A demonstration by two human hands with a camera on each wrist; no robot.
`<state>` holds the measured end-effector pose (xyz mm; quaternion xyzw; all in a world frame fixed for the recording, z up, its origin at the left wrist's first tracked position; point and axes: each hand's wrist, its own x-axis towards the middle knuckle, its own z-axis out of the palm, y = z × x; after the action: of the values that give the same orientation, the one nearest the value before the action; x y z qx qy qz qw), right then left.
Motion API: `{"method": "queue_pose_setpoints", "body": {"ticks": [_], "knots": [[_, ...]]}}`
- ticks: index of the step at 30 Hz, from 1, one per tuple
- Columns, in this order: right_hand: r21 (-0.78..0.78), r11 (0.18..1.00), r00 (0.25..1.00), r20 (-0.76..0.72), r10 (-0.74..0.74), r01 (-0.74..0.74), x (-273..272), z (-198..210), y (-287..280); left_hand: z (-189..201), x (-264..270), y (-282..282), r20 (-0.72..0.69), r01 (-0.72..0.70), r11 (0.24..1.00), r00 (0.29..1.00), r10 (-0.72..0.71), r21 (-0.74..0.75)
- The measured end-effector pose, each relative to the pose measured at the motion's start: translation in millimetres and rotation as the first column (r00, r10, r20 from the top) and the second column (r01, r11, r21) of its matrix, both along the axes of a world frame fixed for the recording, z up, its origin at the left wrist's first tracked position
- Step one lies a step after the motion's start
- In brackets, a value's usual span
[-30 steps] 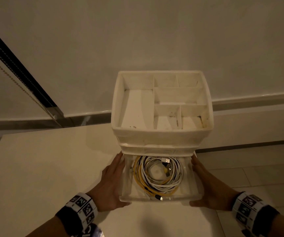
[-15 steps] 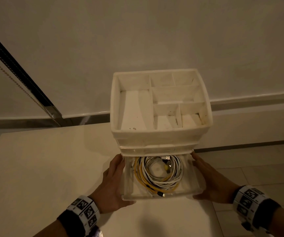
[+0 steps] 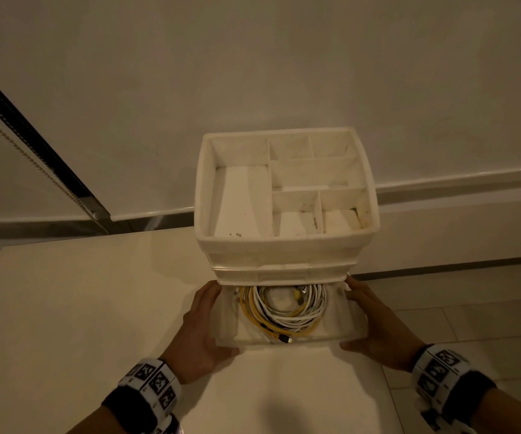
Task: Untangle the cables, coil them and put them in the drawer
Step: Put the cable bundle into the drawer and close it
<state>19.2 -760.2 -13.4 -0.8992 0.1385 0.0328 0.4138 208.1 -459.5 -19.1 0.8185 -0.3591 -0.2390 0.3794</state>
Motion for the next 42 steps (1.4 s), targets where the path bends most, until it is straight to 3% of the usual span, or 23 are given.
{"method": "queue_pose_setpoints", "body": {"ticks": [3,5,9,14,19,22,27,36,42], "knots": [[0.025,1.0,1.0,-0.015,0.007,-0.007,1.7,0.2,3.1,3.4,2.6,-0.6,-0.195,-0.047,0.995,0.98,0.029,-0.089],[0.08,0.996,0.999,-0.019,-0.039,0.04,2.7,4.2,3.3,5.0,4.4,-1.9,-0.228,-0.054,0.995,0.973,0.034,-0.082],[0.168,0.98,0.994,-0.041,-0.099,0.105,7.2,18.3,-0.1,1.9,16.2,-3.2,-0.125,0.016,0.995,0.992,-0.004,0.096],[0.21,0.978,0.988,-0.153,0.022,0.011,17.4,25.1,-4.1,3.8,18.2,-5.1,-0.123,0.046,0.983,0.992,-0.024,0.176],[0.181,0.971,0.984,-0.113,-0.138,0.157,23.1,13.6,-8.5,0.0,14.6,-12.2,-0.1,-0.15,0.986,0.983,0.157,0.076],[0.144,0.96,0.971,-0.043,-0.236,0.24,27.3,4.1,-10.9,-2.6,12.1,-21.0,-0.045,-0.326,0.944,0.943,0.329,0.055],[0.124,0.905,0.908,0.057,-0.415,0.406,35.3,-4.9,-8.3,-3.0,11.3,-39.2,-0.056,-0.474,0.877,0.876,0.478,0.079],[0.106,0.832,0.828,0.092,-0.553,0.544,46.6,-9.5,1.2,0.6,17.1,-51.9,0.059,-0.515,0.847,0.857,0.512,0.129],[0.019,0.82,0.818,0.061,-0.572,0.572,51.6,-17.1,3.1,3.1,18.9,-54.9,0.042,-0.504,0.843,0.862,0.506,0.186]]}}
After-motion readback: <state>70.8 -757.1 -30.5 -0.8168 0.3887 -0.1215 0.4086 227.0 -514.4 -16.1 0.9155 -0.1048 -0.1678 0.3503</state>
